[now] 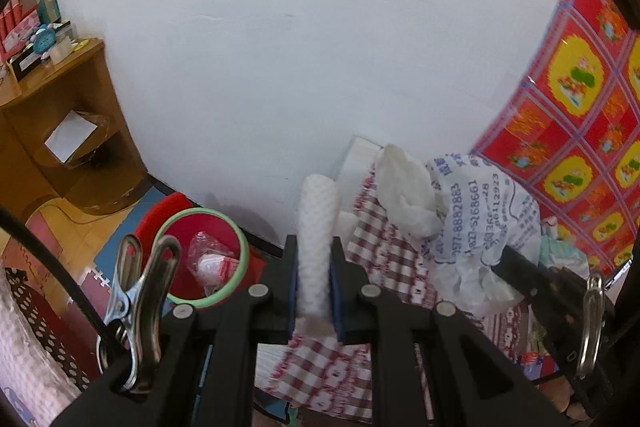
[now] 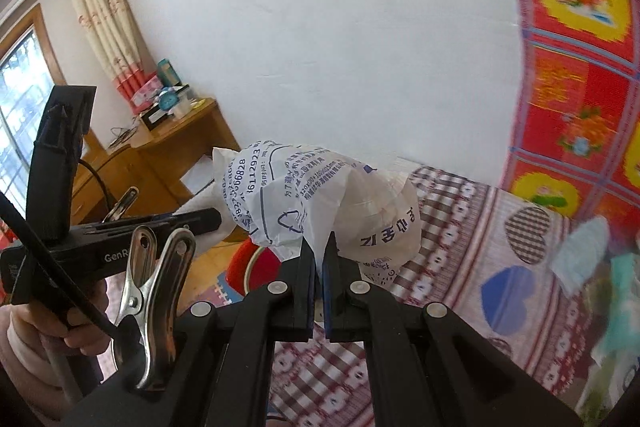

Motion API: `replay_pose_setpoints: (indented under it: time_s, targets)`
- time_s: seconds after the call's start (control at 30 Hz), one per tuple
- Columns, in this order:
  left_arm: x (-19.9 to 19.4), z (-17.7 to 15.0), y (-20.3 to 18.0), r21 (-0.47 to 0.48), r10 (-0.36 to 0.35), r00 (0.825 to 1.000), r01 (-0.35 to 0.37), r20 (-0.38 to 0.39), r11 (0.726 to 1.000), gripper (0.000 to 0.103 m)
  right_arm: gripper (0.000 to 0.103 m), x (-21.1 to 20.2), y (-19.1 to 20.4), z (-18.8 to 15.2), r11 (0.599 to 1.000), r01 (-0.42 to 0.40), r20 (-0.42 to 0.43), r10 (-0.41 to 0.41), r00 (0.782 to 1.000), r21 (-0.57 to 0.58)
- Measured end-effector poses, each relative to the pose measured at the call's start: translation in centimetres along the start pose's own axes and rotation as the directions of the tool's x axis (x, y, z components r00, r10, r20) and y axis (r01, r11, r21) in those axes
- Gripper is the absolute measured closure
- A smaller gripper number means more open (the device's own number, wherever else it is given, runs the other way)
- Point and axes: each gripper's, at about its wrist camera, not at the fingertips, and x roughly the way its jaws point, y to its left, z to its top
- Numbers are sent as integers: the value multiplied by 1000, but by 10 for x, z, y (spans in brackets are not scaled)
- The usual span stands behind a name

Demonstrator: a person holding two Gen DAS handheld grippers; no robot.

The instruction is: Collect trash

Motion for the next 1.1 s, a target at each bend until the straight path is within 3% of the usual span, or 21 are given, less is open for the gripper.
replay_pose_setpoints:
  time_s: [0.47, 1.1]
  targets:
    - [44, 19, 110, -41, -11, 998, 8, -66, 999, 89, 99, 93, 76, 18, 1000, -20, -57, 21, 998, 15]
    - [131, -4, 226, -121, -25, 982, 3, -185, 993, 89, 99, 223, 141, 14, 998, -65, -242, 62, 968, -6]
